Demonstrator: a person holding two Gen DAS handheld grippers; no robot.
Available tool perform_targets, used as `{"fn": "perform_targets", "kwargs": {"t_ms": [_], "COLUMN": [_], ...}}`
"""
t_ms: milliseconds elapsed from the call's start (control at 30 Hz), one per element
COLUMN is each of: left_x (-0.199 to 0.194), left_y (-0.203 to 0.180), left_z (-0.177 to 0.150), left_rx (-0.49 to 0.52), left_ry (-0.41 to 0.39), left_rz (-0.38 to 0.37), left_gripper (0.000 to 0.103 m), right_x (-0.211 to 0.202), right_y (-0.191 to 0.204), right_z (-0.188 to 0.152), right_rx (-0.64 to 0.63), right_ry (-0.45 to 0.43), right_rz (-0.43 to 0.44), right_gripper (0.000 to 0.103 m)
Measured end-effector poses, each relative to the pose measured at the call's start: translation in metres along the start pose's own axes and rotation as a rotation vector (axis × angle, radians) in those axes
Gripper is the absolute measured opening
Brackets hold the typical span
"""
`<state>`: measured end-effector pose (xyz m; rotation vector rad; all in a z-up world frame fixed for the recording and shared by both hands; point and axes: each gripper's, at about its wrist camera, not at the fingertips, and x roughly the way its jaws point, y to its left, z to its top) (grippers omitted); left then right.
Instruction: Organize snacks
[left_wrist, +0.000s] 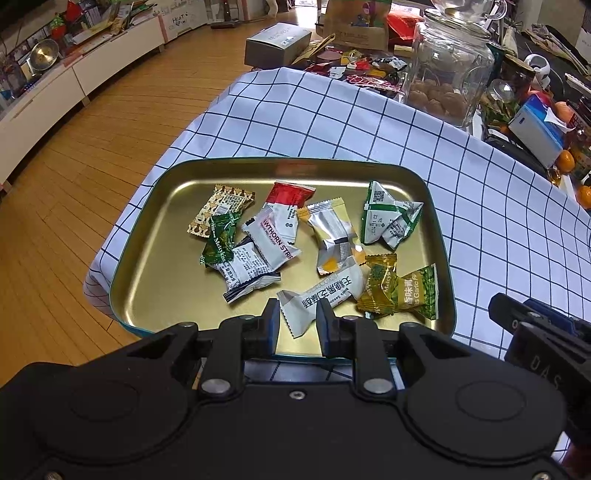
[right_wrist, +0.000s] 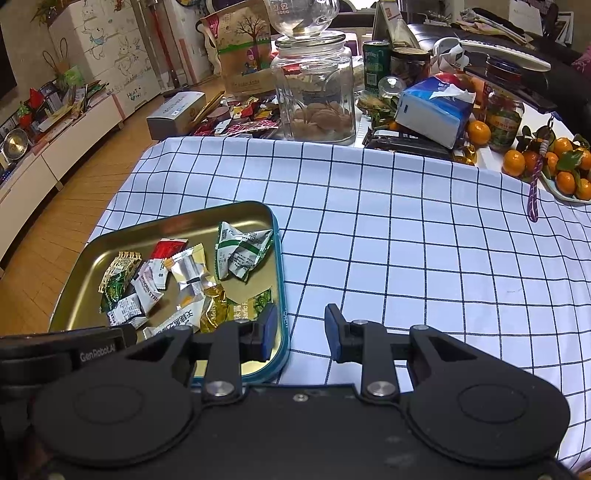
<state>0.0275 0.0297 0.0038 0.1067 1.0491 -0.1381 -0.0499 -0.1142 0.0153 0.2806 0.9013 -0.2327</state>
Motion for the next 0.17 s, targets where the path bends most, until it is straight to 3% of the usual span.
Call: {"fn": "perform_targets", "kwargs": {"t_ms": [167], "left_x": [-0.0004], "left_y": [-0.0003], "left_z": [-0.0005], "left_rx": [0.001], "left_ry": [-0.003], "left_rz": [-0.001], "left_gripper": [0.031], "right_x": [-0.0008], "right_y": [0.0011], "right_z": [-0.0006], "right_rx": [-0.006], "right_ry": [0.002], "right_rz": [0.002], "right_gripper": [0.03]}}
